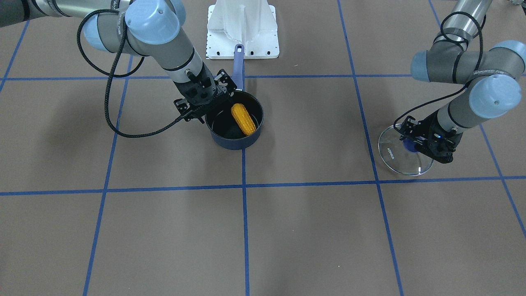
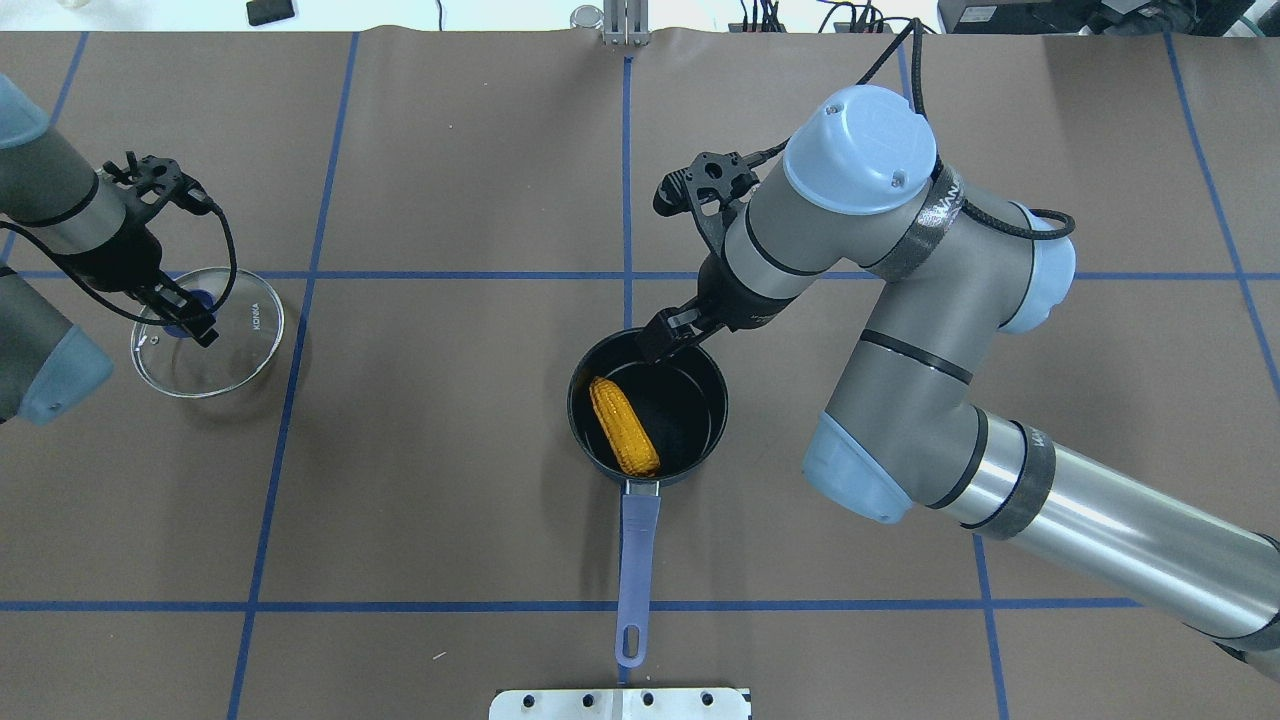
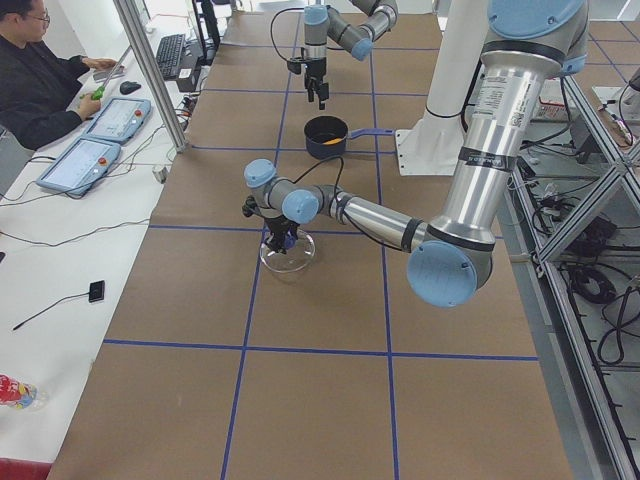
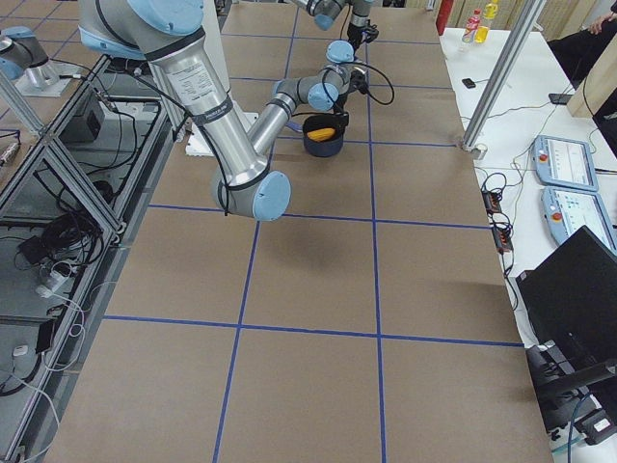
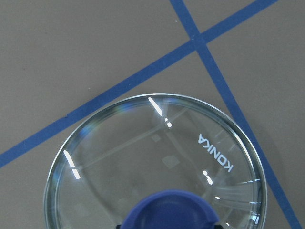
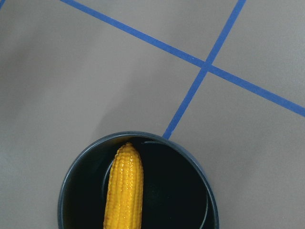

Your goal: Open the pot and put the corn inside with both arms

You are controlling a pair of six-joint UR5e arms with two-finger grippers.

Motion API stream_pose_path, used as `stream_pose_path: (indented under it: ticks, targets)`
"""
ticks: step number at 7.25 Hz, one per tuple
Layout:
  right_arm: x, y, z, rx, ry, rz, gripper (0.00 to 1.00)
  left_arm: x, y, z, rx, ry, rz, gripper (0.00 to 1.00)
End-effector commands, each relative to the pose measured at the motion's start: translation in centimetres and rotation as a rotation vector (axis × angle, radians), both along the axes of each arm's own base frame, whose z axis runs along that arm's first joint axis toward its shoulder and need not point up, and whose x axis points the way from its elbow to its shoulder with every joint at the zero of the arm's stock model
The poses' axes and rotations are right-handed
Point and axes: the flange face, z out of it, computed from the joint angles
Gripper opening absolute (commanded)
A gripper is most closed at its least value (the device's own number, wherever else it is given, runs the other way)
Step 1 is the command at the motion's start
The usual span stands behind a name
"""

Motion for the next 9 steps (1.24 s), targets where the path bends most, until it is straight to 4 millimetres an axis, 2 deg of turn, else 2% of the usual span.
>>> stream_pose_path:
  ticks: [1,3,4,5,6,7,8,9]
  targets:
    - [0.2,-0.2,0.0,0.0,0.0,0.004,1.0,0.2,-0.1,-0.2,0.006,0.004,0.004,0.95]
    - [0.3,-0.3,0.0,0.0,0.0,0.007,1.0,0.1,-0.1,-0.3,0.014,0.008,0.004,0.97]
    - [0.5,-0.4,0.0,0.001,-0.003,0.009,1.0,-0.1,-0.1,-1.0,0.026,0.017,0.001,0.97]
    - [1.8,-1.6,-0.1,-0.001,-0.004,0.037,1.0,-0.4,0.1,-2.2,0.012,0.059,0.008,0.98]
    - [5.0,-4.0,0.3,0.013,-0.017,0.096,1.0,-3.4,-1.3,-2.6,0.01,0.068,-0.046,0.98]
    - [7.8,-5.7,3.5,0.012,-0.014,0.147,1.0,-6.6,-3.0,-3.1,0.017,0.066,-0.107,0.99]
    - [10.9,-6.8,7.2,0.036,-0.038,0.193,1.0,-10.7,-4.4,-2.8,0.011,0.056,-0.176,0.99]
    - [13.0,-7.0,10.3,0.06,-0.054,0.208,1.0,-14.0,-5.2,-2.5,0.009,0.053,-0.23,0.99]
